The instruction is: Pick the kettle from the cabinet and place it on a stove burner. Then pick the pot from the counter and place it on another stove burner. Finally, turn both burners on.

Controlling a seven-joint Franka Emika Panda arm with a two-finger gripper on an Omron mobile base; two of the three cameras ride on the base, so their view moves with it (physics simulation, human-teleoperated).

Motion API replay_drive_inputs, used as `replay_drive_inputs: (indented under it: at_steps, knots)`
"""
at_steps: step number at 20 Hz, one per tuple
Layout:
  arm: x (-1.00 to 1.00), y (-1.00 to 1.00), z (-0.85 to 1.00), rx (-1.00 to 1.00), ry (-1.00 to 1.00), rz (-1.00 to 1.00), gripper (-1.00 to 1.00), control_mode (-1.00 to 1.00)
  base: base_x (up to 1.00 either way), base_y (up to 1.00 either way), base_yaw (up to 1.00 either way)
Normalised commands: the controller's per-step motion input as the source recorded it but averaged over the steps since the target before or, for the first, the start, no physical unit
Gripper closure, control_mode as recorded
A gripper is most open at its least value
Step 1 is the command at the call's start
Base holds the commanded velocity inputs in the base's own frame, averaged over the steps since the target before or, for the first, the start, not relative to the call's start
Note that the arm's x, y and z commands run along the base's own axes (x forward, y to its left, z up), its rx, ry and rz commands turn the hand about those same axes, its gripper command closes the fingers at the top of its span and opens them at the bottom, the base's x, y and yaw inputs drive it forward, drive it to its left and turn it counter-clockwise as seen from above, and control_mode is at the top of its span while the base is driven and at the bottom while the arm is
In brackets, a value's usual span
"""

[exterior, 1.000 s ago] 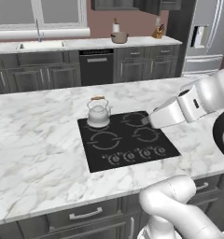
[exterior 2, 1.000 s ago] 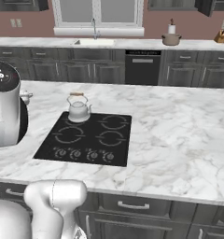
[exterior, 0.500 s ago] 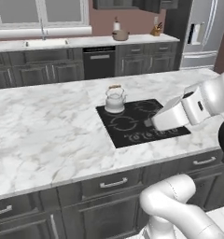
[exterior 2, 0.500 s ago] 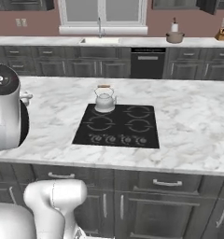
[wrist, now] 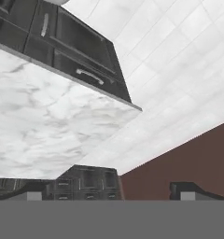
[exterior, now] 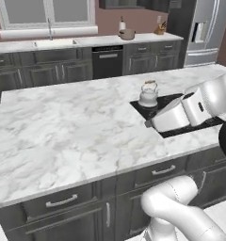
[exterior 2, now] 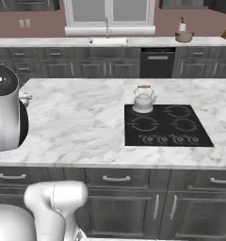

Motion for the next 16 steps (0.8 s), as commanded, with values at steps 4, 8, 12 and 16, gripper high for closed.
replay_drive_inputs:
  at_steps: [4,8,12,16]
  knots:
    - [0.0,0.0,0.0,0.0,0.0,0.0,-1.0,1.0,-0.2,1.0,-0.18]
    - [0.0,0.0,0.0,0.0,0.0,0.0,-1.0,1.0,-0.2,1.0,-0.19]
    - [0.0,0.0,0.0,0.0,0.0,0.0,-1.0,1.0,-0.16,1.0,-0.25]
    - [0.0,0.0,0.0,0.0,0.0,0.0,-1.0,1.0,-0.1,1.0,-0.27]
